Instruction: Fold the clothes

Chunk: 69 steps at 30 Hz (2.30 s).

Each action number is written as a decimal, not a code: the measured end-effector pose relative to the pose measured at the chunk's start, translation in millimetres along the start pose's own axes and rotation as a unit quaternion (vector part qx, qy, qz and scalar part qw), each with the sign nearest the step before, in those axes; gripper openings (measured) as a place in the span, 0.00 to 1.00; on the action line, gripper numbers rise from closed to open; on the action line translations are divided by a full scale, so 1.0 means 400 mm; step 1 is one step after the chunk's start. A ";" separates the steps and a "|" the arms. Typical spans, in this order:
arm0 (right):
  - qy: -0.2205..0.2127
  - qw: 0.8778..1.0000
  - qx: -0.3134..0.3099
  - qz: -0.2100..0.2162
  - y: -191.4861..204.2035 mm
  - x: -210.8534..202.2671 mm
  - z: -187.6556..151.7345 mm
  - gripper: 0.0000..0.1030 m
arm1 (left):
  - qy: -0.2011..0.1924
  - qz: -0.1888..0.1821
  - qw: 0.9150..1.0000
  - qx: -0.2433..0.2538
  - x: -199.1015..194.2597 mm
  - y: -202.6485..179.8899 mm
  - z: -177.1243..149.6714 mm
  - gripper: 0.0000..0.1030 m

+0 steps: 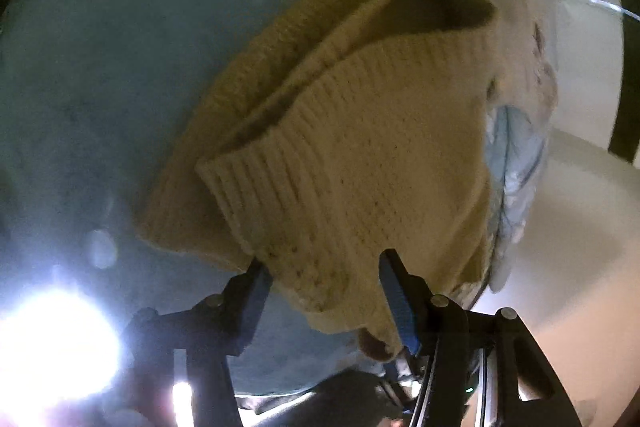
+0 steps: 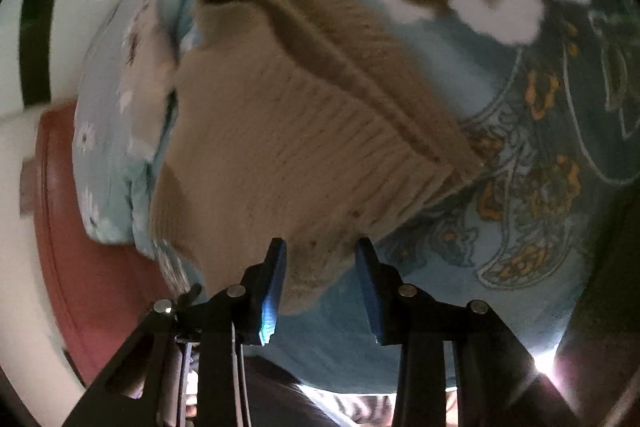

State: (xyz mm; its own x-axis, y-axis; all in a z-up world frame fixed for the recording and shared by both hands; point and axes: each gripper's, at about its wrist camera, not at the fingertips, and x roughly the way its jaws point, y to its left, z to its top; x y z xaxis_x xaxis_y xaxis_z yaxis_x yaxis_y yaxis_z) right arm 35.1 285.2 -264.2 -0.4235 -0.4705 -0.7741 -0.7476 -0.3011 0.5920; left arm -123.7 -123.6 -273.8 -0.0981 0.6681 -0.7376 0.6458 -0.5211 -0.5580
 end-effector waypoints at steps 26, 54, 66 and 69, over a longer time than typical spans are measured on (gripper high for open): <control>-0.176 0.948 -0.210 0.162 0.466 -0.281 0.137 0.07 | -0.096 -0.246 0.944 0.199 -0.221 -0.453 0.012 0.11; -0.034 0.994 -0.102 -0.008 0.055 0.003 0.038 0.08 | -0.033 -0.013 0.998 0.046 0.010 0.016 -0.021 0.48; -0.033 0.998 -0.053 0.002 0.047 0.035 0.059 0.20 | -0.047 0.037 0.998 0.019 0.056 -0.010 -0.026 0.20; -0.035 0.999 -0.035 0.004 0.044 0.050 0.070 0.21 | -0.056 0.007 0.998 0.005 0.040 0.008 -0.030 0.15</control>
State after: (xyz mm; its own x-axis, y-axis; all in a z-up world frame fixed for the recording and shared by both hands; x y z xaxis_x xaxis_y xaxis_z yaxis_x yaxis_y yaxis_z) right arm -1.0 293.6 -275.6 -0.4656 -0.4151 -0.7816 -0.7070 -0.3567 0.6106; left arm -114.0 -108.2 -283.0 -0.1727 0.5974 -0.7831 0.6410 -0.5355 -0.5499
